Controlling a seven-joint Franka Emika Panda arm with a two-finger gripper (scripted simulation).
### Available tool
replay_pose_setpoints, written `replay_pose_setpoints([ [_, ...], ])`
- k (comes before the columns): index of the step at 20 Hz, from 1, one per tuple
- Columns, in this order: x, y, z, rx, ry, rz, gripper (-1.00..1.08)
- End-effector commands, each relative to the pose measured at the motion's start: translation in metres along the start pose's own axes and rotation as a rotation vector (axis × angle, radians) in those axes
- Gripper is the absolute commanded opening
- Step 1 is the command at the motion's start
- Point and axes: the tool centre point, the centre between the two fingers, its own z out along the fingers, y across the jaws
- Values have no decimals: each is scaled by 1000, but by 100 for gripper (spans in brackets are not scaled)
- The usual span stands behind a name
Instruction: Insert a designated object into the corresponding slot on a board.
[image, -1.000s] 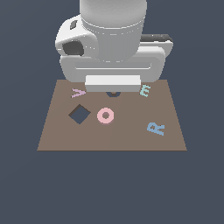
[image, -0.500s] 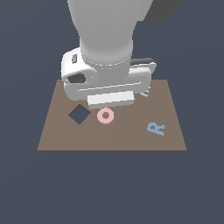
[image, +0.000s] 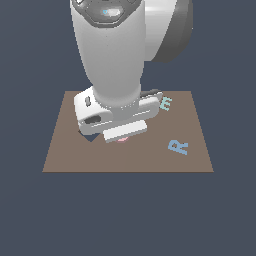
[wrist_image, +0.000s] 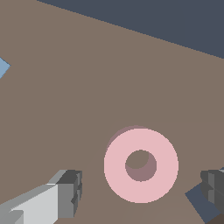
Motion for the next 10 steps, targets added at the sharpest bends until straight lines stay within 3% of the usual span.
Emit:
replay_pose_setpoints([
  [1, 2, 2, 8, -1, 0, -27, 100],
  [10, 3, 3, 13, -2, -1, -41, 100],
])
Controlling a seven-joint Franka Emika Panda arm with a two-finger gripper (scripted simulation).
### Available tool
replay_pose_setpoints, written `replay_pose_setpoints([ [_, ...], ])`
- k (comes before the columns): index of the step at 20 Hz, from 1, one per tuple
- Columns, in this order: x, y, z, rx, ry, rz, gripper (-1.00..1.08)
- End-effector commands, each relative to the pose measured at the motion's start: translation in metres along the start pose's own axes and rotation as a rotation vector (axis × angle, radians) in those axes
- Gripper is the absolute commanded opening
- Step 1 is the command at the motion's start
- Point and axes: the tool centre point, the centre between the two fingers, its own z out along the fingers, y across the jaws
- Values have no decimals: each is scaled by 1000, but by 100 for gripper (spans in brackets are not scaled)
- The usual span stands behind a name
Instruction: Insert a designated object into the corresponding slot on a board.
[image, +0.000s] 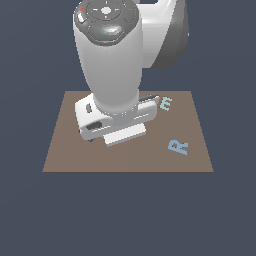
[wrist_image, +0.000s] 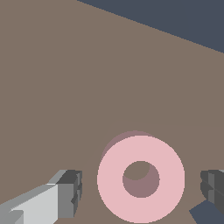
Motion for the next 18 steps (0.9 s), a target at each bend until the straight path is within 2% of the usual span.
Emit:
replay_pose_setpoints([
  [1, 0, 0, 0, 0, 0, 0, 100],
  [11, 0, 0, 19, 0, 0, 0, 100],
  [12, 0, 0, 19, 0, 0, 0, -100],
  [18, 0, 0, 19, 0, 0, 0, -100],
])
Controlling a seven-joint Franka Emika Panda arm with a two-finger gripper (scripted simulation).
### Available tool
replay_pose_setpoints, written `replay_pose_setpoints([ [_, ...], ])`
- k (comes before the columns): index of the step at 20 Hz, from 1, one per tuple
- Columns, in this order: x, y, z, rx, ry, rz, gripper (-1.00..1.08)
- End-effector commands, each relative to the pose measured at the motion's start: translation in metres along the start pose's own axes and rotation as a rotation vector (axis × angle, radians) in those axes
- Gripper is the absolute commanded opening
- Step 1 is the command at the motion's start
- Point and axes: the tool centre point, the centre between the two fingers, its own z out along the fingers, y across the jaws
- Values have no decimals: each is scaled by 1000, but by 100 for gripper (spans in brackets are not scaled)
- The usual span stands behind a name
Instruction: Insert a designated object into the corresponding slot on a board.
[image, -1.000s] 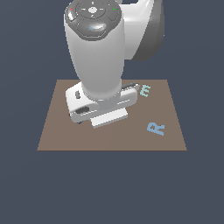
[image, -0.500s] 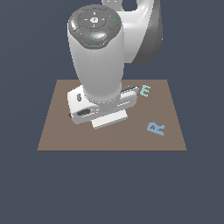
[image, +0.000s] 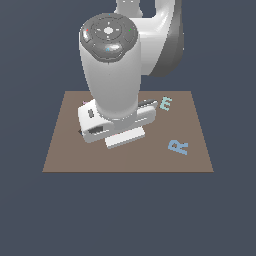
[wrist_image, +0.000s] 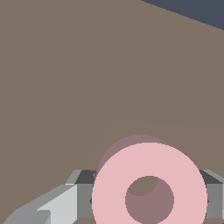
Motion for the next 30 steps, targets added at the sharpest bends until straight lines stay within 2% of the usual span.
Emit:
replay_pose_setpoints([
  [1, 0, -1, 1, 1, 0, -1, -100],
  [9, -1, -2, 0, 0, 0, -15, -100],
  [15, -9, -13, -1, 0, 0, -96, -100],
  [22, -30, -34, -4, 0, 0, -273, -100],
  [30, -67, -58, -7, 0, 0, -538, -100],
])
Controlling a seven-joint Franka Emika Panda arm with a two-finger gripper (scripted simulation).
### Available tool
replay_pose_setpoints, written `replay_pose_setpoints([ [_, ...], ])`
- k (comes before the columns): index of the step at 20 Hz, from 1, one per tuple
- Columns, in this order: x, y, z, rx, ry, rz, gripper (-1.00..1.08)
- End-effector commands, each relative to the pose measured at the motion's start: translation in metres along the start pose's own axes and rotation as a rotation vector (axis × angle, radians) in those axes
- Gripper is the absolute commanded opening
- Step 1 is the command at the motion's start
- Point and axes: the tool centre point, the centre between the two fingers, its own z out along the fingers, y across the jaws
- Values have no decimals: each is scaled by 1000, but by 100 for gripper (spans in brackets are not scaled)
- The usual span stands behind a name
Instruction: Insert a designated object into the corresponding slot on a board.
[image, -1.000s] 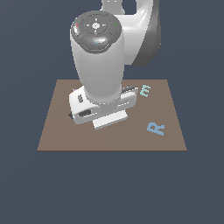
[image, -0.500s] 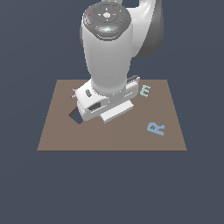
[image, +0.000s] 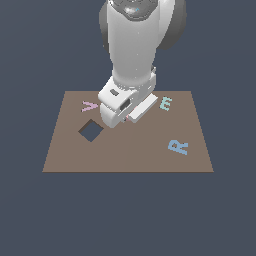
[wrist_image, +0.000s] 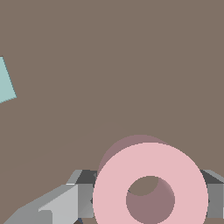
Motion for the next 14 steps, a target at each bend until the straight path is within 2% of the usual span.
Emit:
replay_pose_setpoints([
  [1, -8, -10, -1, -1, 0, -76, -100],
  [7, -22, -25, -3, -1, 0, -199, -100],
  [14, -31, -31, -4, -1, 0, -265, -100],
])
